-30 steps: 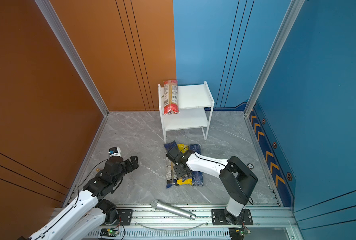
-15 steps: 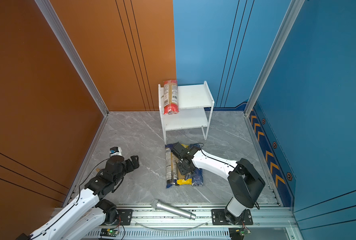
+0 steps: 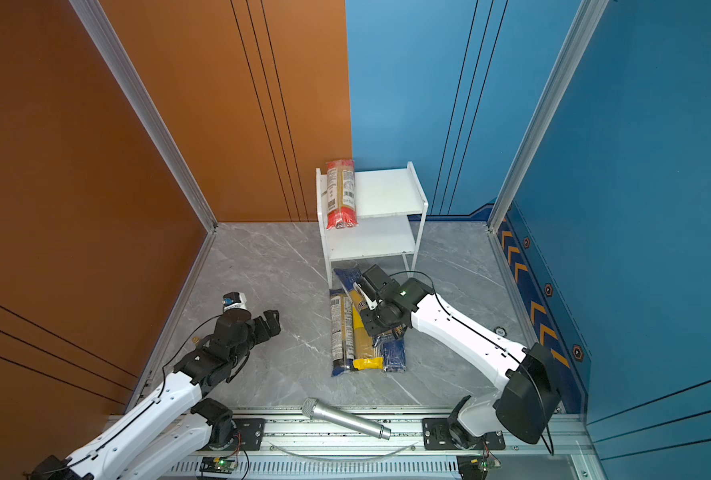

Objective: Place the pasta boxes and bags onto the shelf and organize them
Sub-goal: 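Carry the upright Ankara bag with the right gripper over the shelf's upper tier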

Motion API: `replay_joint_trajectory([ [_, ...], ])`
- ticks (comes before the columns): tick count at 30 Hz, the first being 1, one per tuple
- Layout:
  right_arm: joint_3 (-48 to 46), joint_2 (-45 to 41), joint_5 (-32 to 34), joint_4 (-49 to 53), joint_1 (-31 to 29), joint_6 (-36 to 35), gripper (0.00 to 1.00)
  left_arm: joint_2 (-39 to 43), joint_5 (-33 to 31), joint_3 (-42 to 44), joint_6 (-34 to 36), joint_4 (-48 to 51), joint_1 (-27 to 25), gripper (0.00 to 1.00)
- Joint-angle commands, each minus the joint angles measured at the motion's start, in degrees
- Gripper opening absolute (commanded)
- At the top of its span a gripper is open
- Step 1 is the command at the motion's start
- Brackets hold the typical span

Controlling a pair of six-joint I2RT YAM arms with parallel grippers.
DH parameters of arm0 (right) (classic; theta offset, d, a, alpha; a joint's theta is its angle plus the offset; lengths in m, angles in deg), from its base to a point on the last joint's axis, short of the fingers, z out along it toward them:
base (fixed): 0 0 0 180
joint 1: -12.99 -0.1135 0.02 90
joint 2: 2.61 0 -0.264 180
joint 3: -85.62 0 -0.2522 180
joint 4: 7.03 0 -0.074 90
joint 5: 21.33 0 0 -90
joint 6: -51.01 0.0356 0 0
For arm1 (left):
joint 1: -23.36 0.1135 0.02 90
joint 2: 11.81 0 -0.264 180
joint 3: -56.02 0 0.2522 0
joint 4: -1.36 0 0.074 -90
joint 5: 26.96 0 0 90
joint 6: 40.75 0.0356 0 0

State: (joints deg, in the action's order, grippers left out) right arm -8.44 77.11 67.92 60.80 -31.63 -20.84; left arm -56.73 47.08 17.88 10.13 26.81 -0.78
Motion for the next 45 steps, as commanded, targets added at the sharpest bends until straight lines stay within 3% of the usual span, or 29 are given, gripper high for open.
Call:
replay_joint_trajectory([
  [1, 4.8, -5.8, 5.2, 2.4, -0.3, -0.6, 0.00, -0.8, 1.5, 0.3, -0.7, -2.8, 0.4, 0.98],
  [6, 8.5, -10.7, 4.7, 7.3, 1.7, 3.6, 0.00, -2.2, 2.0, -0.2, -0.4, -3.8, 0.4, 0.98],
  [13, 14.7, -15.9, 8.8, 13.3, 3.0, 7.1, 0.00, -3.7, 2.7, -0.3, -0.2, -5.2, 0.3, 0.98],
  [23, 30.2, -13.9, 9.7, 16.3, 6.8, 8.6, 0.00, -3.5, 3.3, -0.8, 0.6, -6.1, 0.3, 0.98],
  [33, 53.7, 3.0, 19.1, 12.7, 7.4, 5.9, 0.00, -4.4, 4.3, -1.3, 1.7, -7.4, 0.4, 0.98],
  [45, 68.5, 20.6, 22.6, 2.6, 8.1, 0.3, 0.00, -4.0, 5.1, -3.0, 2.7, -6.1, 0.4, 0.98],
])
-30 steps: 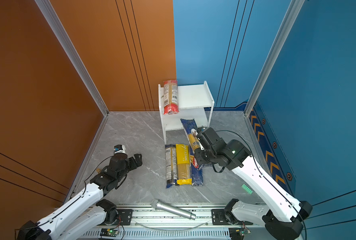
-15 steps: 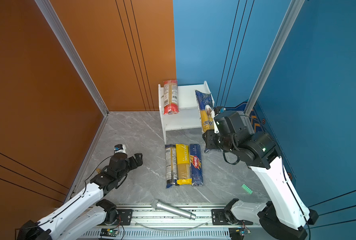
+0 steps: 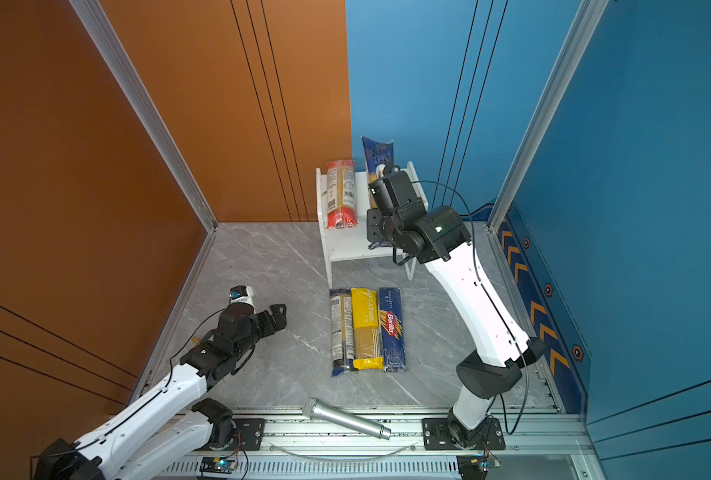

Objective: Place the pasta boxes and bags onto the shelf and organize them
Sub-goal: 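Carry the upright Ankara bag with the right gripper over the shelf's upper tier, then lower the Ankara bag beside the red-capped bag on the upper tier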

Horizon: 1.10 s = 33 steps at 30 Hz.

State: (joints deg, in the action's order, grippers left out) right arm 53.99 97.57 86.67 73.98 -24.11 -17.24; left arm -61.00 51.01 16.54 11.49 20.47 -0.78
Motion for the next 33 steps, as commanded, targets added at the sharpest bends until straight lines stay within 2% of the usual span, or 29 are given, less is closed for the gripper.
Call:
replay_joint_trajectory([
  [1, 7.1, 1.2, 3.8, -10.8, 0.7, -3.8, 0.00, 0.3, 1.2, -1.7, 1.3, 0.3, 0.4, 0.98],
  [11, 8.8, 6.0, 4.4, -15.4, 3.2, -9.0, 0.00, 0.9, 1.2, -1.8, 1.1, 0.8, 0.4, 0.98],
  [33, 8.7, 11.8, 0.3, -17.1, 6.0, -8.0, 0.00, 2.3, 0.6, -1.9, 0.7, 2.5, 0.3, 0.98],
])
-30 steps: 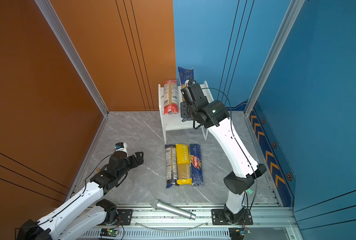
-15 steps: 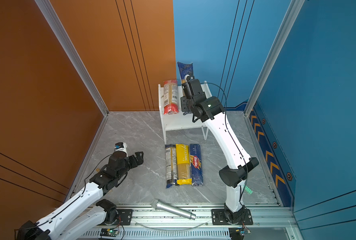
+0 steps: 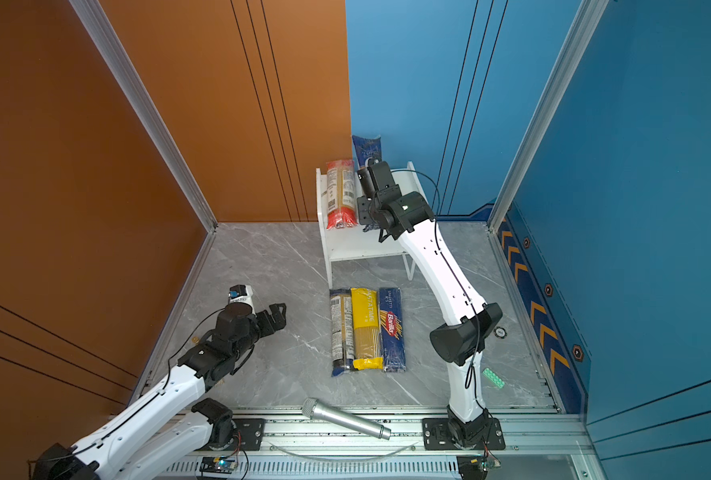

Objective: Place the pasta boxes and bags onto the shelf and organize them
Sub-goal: 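Lower the Ankara bag beside the red-capped bag on the upper tier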

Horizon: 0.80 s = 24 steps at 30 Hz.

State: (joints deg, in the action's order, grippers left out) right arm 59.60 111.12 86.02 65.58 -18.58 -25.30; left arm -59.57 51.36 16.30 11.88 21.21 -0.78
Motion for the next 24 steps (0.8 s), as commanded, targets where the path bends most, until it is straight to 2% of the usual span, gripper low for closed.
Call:
replay_joint_trajectory([
  [1, 3.1, -1.6, 0.9, -8.7, 0.5, 0.2, 0.01, 1.1, 0.3, -1.6, 0.2, 1.8, 0.2, 0.98],
  [3, 2.8, -1.5, 1.1, -8.7, 0.5, 0.1, 0.13, 1.3, 0.2, -1.6, 0.2, 2.1, 0.2, 0.98],
  [6, 2.0, -1.6, 1.2, -8.7, 0.6, 0.4, 0.14, 1.4, 0.2, -1.7, 0.1, 2.3, 0.3, 0.98],
  [11, 1.0, -1.4, 1.5, -8.8, 1.1, 1.0, 0.25, 1.0, 0.3, -1.9, 0.1, 2.3, 0.1, 0.98],
  [21, -1.2, -1.4, 0.2, -8.8, 2.1, 2.4, 0.35, 0.2, 0.3, -2.4, 0.1, 2.3, 0.0, 0.98],
  [24, -1.4, -1.4, -0.2, -8.7, 2.2, 3.0, 0.44, 0.0, 0.3, -2.4, -0.1, 2.3, -0.1, 0.98],
])
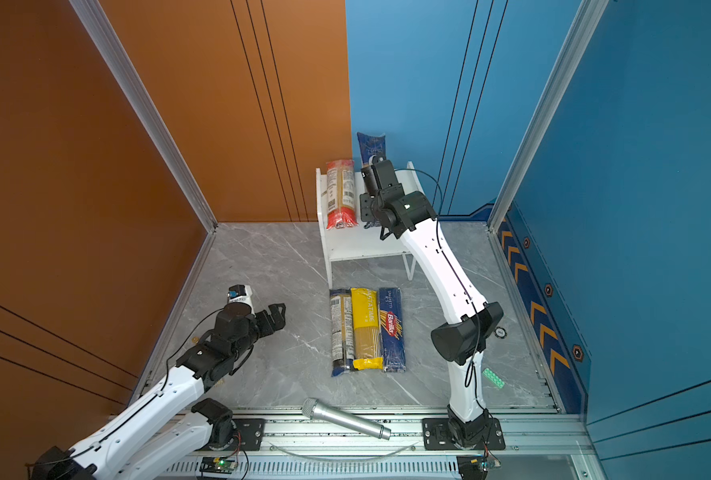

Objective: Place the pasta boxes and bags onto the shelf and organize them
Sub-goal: 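Lower the Ankara bag beside the red-capped bag on the upper tier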

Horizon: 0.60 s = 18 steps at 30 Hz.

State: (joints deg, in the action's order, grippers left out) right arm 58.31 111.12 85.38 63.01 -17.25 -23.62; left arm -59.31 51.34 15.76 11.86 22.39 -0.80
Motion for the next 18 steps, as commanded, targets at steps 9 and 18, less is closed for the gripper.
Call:
replay_joint_trajectory([
  [9, -0.7, -1.8, -0.3, -6.1, 1.0, 1.9, 0.51, -0.6, 0.2, -1.9, 0.0, 0.8, -0.3, 0.98],
  [18, -1.2, -3.7, 0.2, -5.4, 1.0, -1.8, 0.75, -0.6, 0.1, -1.7, 0.1, 0.8, -0.4, 0.98],
])
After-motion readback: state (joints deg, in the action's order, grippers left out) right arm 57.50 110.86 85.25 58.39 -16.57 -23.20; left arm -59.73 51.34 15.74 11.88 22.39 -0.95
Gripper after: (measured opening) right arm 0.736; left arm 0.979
